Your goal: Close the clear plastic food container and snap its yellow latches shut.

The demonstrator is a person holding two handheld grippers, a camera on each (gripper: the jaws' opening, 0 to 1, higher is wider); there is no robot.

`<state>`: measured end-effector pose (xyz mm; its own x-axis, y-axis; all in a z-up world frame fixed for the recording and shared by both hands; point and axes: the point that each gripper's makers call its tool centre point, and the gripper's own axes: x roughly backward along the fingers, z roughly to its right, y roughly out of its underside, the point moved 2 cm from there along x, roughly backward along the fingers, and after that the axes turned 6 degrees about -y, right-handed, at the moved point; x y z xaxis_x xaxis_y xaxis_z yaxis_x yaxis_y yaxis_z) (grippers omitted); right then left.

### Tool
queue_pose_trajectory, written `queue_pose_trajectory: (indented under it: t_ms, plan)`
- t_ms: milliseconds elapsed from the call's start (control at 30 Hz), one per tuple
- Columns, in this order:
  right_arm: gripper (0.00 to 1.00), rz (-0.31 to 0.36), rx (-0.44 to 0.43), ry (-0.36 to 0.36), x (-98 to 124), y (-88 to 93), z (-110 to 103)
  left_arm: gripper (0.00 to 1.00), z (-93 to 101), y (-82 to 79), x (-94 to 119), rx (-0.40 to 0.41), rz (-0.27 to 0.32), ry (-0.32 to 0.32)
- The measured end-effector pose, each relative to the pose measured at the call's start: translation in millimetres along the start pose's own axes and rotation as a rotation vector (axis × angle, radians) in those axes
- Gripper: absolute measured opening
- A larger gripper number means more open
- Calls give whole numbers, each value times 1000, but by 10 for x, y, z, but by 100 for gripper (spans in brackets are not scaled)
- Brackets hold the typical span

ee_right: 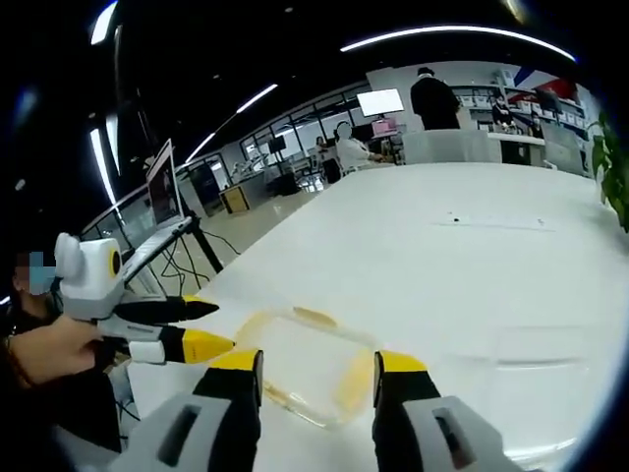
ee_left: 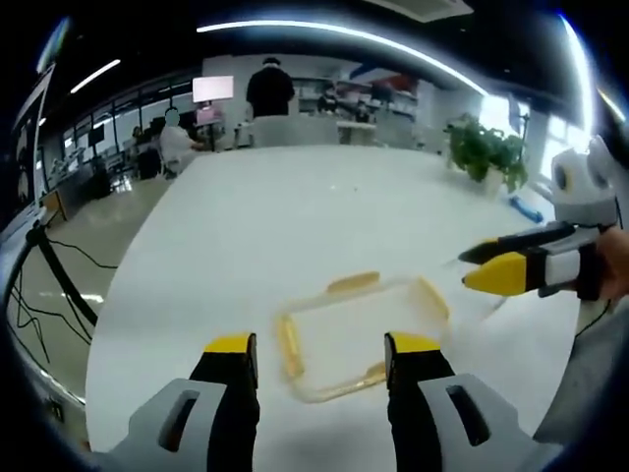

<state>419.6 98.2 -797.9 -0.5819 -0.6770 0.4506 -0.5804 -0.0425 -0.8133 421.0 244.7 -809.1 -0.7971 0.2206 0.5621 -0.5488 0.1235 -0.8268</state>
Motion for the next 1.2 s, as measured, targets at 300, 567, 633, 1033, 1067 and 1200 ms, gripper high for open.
queue_pose_trajectory:
  t_ms: [300,567,633,1033,1067,1200]
  plan:
    - [40,-44,-2,36,-111,167,73,50,-42,95,-103,6,-36,8]
    - [39,-69,-12,46,-181,282,141,46,-39,161,-176,18,-56,10]
    - [39,-73,-20,43,-197,305,143,45,-23,175,-195,17,-60,14]
    - [33,-68,-24,73,-201,318,216,45,10,206,-291,16,-79,5]
    - [33,-69,-23,75,-201,318,219,45,10,204,-294,16,-79,4]
    - [32,-74,-21,78,-207,333,226,43,-8,209,-305,17,-80,-4]
